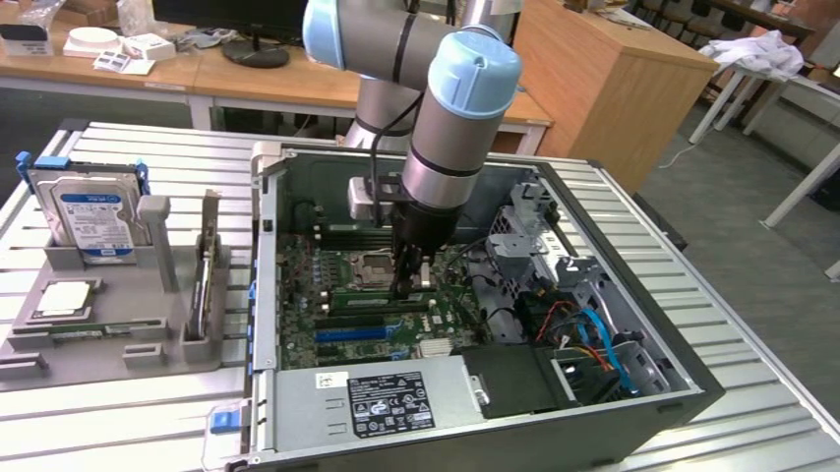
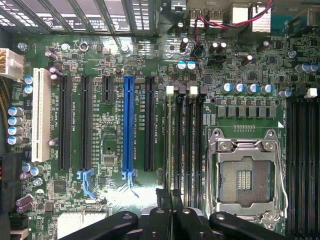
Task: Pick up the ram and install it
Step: 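Insert the ram into the slot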
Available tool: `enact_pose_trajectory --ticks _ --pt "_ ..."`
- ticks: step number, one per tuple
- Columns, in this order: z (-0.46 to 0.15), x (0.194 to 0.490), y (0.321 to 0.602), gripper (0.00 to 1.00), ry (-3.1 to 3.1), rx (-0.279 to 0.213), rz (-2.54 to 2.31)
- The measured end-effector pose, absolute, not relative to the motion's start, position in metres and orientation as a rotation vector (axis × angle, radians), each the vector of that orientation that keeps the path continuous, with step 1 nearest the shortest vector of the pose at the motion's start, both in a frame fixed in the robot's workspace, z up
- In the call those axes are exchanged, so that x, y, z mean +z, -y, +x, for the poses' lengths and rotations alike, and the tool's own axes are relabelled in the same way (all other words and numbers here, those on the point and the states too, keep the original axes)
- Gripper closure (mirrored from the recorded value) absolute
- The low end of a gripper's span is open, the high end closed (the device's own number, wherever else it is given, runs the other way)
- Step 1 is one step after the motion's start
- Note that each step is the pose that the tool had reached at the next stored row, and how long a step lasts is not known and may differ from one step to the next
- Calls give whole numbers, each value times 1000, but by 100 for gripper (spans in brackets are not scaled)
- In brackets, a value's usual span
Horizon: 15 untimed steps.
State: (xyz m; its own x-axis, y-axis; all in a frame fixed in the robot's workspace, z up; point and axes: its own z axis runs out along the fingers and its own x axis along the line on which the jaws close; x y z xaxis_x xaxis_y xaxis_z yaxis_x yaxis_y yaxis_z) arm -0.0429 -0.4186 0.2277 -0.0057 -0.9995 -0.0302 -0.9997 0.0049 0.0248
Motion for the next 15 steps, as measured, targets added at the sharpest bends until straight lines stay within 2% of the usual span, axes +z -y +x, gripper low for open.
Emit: enact_pose_trajectory --ticks 15 --pt "-43 228 419 88 -2227 62 -2209"
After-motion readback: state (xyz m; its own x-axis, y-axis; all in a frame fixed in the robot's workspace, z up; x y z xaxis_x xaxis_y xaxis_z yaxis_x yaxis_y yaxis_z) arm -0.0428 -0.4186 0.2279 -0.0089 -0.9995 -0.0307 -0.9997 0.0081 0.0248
